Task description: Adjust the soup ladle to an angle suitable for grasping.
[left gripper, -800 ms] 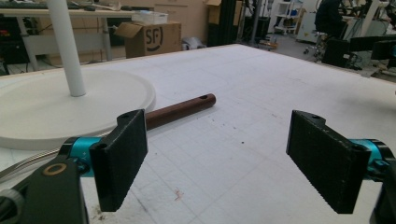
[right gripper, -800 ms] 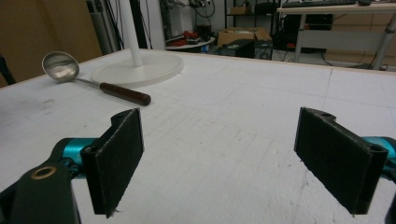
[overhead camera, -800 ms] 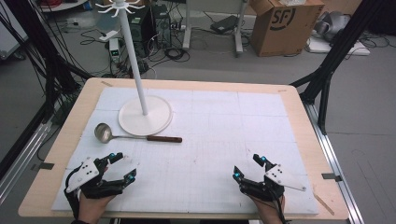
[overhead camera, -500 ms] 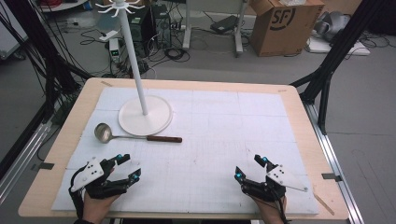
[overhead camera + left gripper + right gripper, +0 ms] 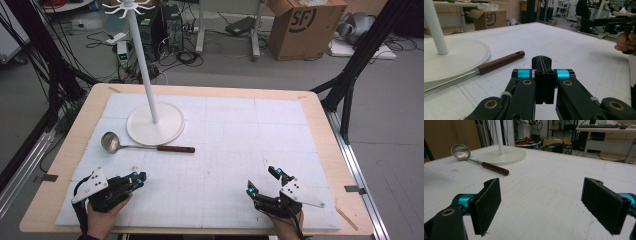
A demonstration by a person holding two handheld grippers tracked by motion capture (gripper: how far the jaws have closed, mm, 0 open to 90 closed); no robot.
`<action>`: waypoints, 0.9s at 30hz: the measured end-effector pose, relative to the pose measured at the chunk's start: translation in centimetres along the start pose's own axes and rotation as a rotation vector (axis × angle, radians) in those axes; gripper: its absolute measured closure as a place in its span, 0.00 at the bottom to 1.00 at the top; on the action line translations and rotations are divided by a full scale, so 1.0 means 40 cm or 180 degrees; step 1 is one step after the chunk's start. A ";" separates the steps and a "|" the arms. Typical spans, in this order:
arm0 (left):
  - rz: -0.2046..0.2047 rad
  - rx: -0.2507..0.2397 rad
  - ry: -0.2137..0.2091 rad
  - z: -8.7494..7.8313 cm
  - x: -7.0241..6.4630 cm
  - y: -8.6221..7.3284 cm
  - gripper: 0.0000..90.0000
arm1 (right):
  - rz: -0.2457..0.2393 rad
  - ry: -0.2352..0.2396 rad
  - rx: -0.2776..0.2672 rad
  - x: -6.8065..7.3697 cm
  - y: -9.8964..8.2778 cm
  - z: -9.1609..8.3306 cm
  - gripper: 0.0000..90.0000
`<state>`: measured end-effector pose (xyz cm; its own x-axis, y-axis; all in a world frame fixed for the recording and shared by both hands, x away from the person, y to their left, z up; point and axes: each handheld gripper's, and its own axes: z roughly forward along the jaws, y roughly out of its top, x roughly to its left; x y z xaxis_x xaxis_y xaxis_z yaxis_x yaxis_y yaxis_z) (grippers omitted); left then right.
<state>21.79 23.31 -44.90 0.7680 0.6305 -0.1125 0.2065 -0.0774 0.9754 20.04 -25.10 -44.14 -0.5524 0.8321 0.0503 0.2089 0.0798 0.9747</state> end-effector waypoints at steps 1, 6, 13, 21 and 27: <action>0.0031 0.0054 0.0036 0.006 0.003 0.005 1.00 | -0.0006 0.0004 -0.0007 0.000 0.000 -0.001 0.17; 0.0042 0.0332 0.0065 0.033 0.034 0.030 1.00 | 0.0008 -0.0024 -0.0016 -0.003 0.000 -0.001 0.17; 0.0145 0.0521 0.0237 0.056 0.089 0.086 1.00 | 0.0001 -0.0002 0.0001 -0.001 0.000 0.004 0.17; 0.0156 0.0812 0.0265 0.098 0.150 0.132 1.00 | -0.0002 -0.0005 -0.0011 -0.001 0.001 0.004 0.17; 0.0047 0.0982 0.0243 0.118 0.195 0.141 1.00 | -0.0009 -0.0009 -0.0018 -0.001 0.002 0.004 0.17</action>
<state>31.80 24.16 -41.18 0.7269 0.6829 -0.0729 0.3788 -0.3100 0.8720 20.20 -25.04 -44.10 -0.5507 0.8334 0.0469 0.2028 0.0791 0.9760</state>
